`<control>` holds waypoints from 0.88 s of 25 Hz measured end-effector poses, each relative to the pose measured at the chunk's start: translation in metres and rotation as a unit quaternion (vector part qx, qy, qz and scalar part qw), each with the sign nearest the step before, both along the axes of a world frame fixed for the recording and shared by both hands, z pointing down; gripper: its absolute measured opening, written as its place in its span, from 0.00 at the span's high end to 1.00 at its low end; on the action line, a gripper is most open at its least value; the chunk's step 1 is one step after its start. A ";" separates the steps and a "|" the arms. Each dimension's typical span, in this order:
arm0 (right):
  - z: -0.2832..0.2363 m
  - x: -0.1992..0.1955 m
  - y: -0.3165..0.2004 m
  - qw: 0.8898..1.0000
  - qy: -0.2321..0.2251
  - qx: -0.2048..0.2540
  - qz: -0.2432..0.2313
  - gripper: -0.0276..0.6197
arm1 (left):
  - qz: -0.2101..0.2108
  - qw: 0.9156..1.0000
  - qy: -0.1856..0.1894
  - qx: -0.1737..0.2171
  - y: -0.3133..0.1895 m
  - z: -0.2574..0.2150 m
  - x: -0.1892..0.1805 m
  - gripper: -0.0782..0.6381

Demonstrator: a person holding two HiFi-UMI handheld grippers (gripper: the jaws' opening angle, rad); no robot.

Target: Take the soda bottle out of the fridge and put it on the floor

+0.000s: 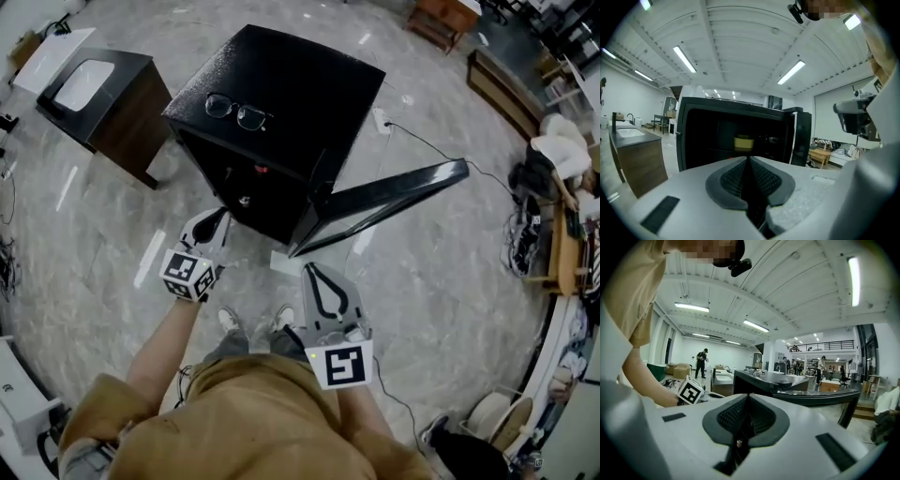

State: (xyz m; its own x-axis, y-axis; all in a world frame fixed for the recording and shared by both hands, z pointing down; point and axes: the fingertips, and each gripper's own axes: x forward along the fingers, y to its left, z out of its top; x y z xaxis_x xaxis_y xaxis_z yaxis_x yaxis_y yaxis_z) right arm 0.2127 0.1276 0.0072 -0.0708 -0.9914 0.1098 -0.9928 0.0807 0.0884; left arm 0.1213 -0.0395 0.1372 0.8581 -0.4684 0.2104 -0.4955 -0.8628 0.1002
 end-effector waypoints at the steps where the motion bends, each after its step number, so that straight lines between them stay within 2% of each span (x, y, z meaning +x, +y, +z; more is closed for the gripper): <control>1: -0.001 -0.002 -0.003 1.000 -0.012 0.005 0.007 0.95 | -0.001 1.000 -0.001 0.004 -0.010 0.002 0.004 0.88; 4: 0.007 -0.009 -0.007 0.999 -0.035 -0.001 0.019 0.95 | 0.011 1.000 -0.009 0.017 -0.030 0.009 0.016 0.85; 9: 0.032 -0.021 -0.013 0.997 -0.066 -0.037 0.026 0.95 | 0.021 0.999 -0.015 0.019 -0.054 0.034 0.030 0.80; 16: 0.073 -0.024 -0.035 0.994 -0.084 -0.072 0.022 0.95 | 0.040 0.999 -0.018 0.012 -0.088 0.085 0.056 0.72; 22: 0.103 -0.029 -0.025 0.989 -0.098 -0.108 0.023 0.95 | 0.054 0.998 -0.015 0.024 -0.110 0.106 0.088 0.61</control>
